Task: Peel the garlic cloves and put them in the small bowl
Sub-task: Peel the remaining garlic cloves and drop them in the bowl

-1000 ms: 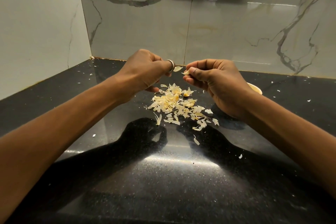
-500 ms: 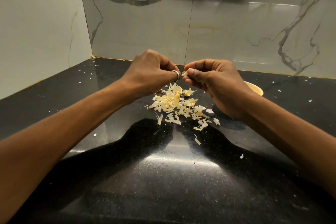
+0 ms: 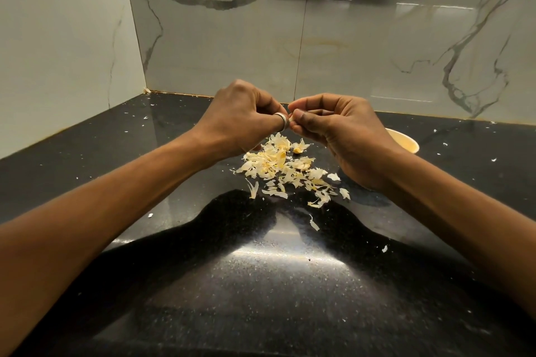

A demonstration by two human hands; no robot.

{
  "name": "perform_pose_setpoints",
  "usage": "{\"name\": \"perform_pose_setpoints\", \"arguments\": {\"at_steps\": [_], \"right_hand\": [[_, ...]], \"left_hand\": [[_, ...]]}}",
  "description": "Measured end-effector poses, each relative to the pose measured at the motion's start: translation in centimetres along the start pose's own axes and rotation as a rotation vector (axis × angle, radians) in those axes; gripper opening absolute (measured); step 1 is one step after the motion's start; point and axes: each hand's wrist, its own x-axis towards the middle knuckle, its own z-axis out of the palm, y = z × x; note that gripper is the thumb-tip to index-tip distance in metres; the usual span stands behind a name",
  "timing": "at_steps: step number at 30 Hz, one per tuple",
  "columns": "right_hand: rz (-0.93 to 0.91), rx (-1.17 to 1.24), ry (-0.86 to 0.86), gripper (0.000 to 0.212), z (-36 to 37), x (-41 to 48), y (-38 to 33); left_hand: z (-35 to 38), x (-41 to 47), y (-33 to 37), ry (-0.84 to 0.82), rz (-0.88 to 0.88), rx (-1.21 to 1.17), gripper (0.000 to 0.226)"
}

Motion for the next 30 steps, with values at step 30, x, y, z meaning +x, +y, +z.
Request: {"name": "perform_pose_setpoints", "arguments": {"at_steps": [30], "right_hand": [[-0.236, -0.309, 0.003, 0.038, -0.56, -0.01, 0.05]], "left_hand": [[-0.5, 0.07, 0.7, -0.042, -0.171, -0.182, 0.008]]}}
